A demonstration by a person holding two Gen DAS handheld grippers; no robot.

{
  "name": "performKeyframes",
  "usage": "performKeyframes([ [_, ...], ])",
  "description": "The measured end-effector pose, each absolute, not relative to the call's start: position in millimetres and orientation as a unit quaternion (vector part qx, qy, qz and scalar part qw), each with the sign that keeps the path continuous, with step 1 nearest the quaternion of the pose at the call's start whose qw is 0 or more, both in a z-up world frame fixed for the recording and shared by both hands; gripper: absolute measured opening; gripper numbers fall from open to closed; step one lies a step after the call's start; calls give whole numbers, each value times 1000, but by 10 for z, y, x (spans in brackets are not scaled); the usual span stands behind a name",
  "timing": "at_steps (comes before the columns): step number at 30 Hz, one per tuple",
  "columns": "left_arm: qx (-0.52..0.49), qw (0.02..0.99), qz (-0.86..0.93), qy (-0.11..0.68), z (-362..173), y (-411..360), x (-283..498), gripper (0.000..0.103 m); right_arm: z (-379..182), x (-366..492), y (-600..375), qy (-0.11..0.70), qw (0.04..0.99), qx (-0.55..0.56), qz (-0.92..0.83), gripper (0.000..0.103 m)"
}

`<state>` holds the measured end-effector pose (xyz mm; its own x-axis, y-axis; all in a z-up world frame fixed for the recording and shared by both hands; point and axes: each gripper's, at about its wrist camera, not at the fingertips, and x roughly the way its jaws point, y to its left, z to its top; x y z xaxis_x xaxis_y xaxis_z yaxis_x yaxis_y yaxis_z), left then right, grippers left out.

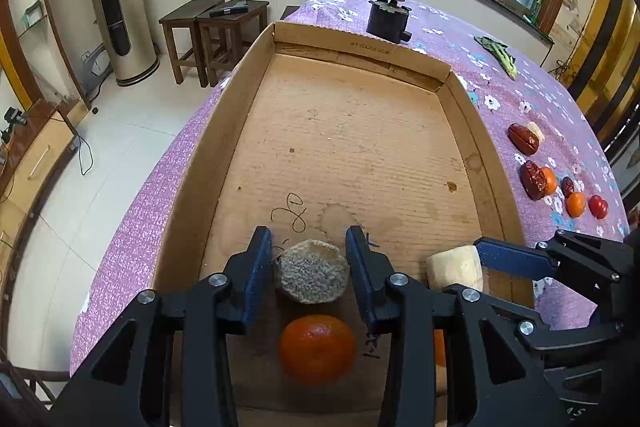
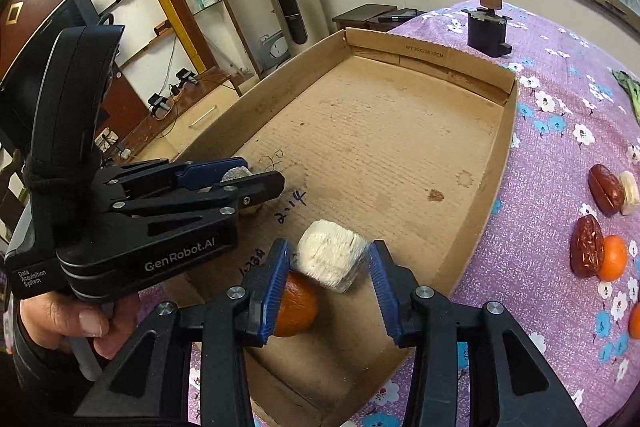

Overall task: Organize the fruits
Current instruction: 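Carry the bun and yam piece over the tray and release both, then grasp the dark red date with the left gripper while the right gripper grasps a red tomato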

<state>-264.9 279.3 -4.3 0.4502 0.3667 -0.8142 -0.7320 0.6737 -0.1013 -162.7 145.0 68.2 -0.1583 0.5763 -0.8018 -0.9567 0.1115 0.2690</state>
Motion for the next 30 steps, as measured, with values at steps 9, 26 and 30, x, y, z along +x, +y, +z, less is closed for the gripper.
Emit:
performKeyframes([
  [9, -215, 827, 344, 389, 139, 2668, -2680, 48, 736, -1613, 1345, 427, 613, -213, 630, 43],
  [26, -181, 869, 270, 372, 497, 2013, -2181, 56, 1028, -899, 226, 428, 689, -137, 569, 45],
  [30, -172, 876, 244, 379, 507, 1810, -2003, 56, 1024, -685, -39, 436, 706, -123, 545, 45],
])
